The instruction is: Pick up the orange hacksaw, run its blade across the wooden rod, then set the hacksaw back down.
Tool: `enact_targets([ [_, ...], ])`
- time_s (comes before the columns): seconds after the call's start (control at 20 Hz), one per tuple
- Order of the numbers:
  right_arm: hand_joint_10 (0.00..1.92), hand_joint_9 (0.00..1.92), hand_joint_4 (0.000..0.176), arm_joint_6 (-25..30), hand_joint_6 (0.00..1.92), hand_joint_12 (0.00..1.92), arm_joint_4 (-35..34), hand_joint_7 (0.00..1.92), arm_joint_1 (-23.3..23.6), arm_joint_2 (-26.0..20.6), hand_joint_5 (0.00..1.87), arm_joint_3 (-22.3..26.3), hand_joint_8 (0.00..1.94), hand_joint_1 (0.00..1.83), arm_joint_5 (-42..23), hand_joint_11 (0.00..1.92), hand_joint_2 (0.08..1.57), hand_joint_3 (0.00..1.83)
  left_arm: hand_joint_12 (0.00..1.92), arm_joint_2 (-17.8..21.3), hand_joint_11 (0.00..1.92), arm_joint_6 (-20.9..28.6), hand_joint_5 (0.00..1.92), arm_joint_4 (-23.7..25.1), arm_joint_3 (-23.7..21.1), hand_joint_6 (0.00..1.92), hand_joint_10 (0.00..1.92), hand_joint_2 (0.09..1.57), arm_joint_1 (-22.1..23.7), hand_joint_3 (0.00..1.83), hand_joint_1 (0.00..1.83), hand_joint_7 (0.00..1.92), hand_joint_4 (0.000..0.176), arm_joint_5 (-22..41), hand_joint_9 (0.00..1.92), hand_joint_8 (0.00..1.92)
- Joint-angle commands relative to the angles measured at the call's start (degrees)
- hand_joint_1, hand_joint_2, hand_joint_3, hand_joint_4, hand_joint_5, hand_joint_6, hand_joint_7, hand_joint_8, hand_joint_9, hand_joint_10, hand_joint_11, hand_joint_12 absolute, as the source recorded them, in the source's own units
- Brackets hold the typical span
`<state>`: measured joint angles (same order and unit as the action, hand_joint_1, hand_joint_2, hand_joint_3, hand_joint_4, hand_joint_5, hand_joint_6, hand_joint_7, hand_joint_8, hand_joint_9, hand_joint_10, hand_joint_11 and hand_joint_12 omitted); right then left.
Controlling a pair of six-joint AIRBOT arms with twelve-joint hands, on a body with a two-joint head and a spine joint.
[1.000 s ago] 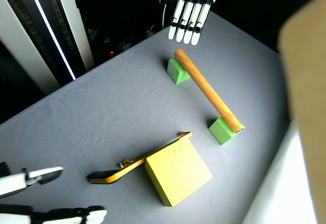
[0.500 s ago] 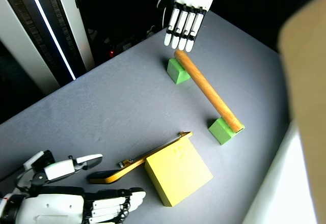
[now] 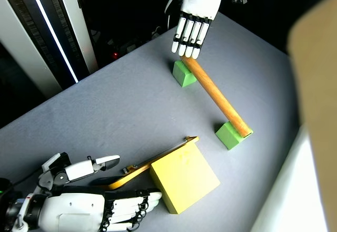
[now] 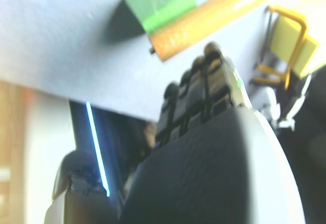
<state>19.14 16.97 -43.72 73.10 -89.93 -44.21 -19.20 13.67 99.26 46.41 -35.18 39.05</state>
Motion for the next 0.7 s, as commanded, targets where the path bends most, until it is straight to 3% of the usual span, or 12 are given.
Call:
enact_targets([
  [0.0,0.0,0.23,0.0,-0.3,0.0,0.85,-2.2,0.18,0.6,-0.1,0.18,-0.1,0.0,0.95,-6.0,0.0,1.1,0.0,0.16,-0.1,0.0,0.1,0.04,-2.6,0.0,0.01,0.01,1.08,0.2,0.0,0.15,0.0,0.0,-0.1,0.01,0.0],
  [0.35,0.0,0.21,0.0,-1.0,0.0,0.83,-2.2,0.18,0.9,0.9,0.18,-0.1,0.0,0.95,-4.8,0.0,1.1,0.0,0.25,-0.1,0.0,0.1,0.1,-2.6,-0.8,0.01,0.0,1.08,-1.0,0.0,0.12,0.02,0.0,-0.7,0.03,0.0],
  [0.65,0.02,0.28,0.0,-1.8,0.01,0.98,-2.2,0.24,1.3,1.4,0.24,-0.1,0.01,0.99,-4.3,0.0,1.12,0.01,0.26,0.1,0.0,0.1,0.08,-2.6,-0.4,0.0,0.0,1.09,-1.5,0.0,0.12,0.01,0.0,-0.6,0.04,0.0],
])
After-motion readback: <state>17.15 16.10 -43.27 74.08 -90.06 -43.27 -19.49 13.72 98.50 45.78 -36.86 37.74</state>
